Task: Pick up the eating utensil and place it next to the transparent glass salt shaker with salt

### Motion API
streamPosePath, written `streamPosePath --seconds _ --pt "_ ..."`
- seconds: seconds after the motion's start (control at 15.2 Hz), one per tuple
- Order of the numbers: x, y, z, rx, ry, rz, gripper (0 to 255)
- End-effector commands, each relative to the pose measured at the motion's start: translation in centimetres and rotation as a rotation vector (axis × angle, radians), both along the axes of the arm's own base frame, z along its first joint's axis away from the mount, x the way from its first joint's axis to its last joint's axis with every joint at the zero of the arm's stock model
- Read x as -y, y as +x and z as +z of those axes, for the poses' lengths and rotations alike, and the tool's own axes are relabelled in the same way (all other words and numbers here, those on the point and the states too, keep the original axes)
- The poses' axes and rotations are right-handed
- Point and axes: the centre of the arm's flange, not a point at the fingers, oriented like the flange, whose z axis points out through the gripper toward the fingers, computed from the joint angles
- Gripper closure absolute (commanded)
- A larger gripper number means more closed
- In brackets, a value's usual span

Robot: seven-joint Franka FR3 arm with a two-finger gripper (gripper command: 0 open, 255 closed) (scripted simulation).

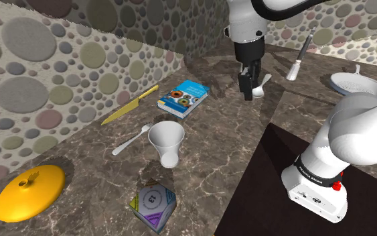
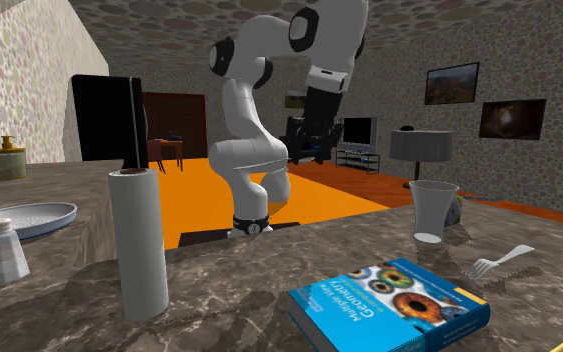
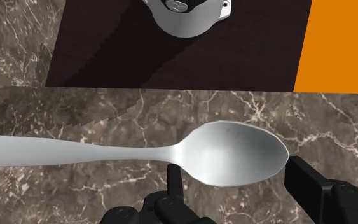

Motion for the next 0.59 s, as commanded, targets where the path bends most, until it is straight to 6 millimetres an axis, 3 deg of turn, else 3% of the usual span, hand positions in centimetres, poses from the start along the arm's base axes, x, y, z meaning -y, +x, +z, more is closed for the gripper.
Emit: streamPosePath --seconds 0.0,0.53 --pt "1.9 0.5 0.0 0.000 0.000 0.001 255" --pt "12.2 2.8 0.0 0.000 0.000 0.001 255"
